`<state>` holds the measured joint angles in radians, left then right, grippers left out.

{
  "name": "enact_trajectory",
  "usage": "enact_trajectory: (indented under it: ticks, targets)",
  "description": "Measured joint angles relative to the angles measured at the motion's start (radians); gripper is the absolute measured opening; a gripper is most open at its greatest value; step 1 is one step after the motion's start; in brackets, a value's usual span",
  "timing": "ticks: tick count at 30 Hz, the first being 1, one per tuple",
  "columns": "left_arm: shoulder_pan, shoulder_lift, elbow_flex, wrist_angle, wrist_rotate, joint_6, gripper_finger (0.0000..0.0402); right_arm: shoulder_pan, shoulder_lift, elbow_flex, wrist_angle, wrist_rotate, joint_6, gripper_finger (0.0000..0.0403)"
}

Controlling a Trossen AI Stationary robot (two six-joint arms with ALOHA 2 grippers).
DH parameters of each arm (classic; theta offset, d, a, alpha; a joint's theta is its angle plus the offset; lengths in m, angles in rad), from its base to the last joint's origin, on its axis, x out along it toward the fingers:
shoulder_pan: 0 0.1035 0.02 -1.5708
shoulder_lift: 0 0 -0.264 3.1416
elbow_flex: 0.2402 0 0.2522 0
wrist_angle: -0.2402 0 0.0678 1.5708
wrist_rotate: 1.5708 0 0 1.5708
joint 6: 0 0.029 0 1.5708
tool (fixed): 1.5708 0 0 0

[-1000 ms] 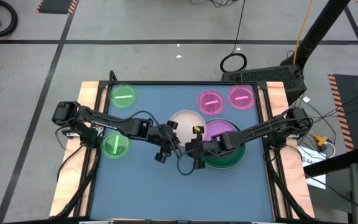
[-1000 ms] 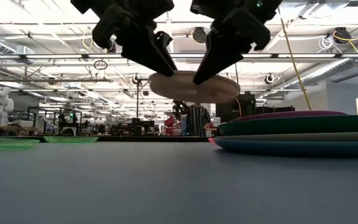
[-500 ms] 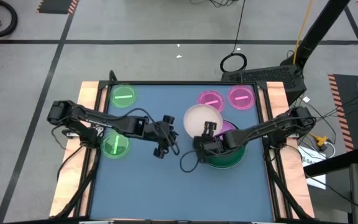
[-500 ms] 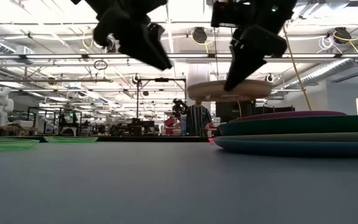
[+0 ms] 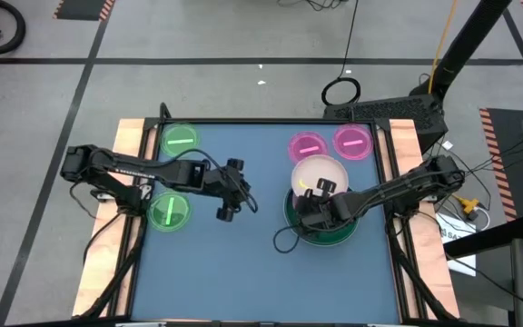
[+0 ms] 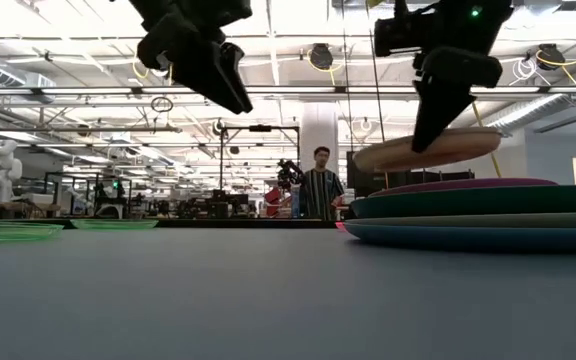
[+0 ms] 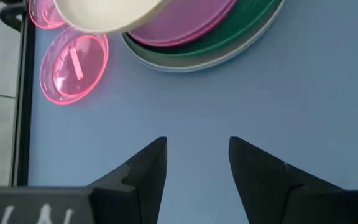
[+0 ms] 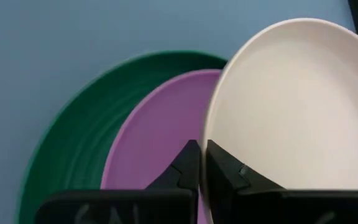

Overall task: Stack plastic plates
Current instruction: Stack the white plate on top of the violet plate, then stack the top light green plate on top of the white plate

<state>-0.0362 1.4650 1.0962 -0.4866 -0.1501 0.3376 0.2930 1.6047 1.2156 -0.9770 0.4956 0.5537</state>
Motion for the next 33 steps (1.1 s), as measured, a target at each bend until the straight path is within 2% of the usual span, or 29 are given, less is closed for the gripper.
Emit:
enact_trajectory:
  ticks: [9,23,33]
  targets:
    - [0.03,-0.002,0.001,-0.044,0.0,-0.026,0.0179,0.018,0.0,0.0,-0.018,-0.028,0.049,0.0008]
    - [0.036,-0.002,0.001,-0.046,0.0,-0.034,0.0179,0.017,0.0,0.0,-0.015,-0.028,0.094,0.0058]
    - [0.036,-0.002,0.001,-0.077,0.001,-0.085,0.0179,0.016,0.0,0.0,-0.001,-0.02,0.081,0.0068]
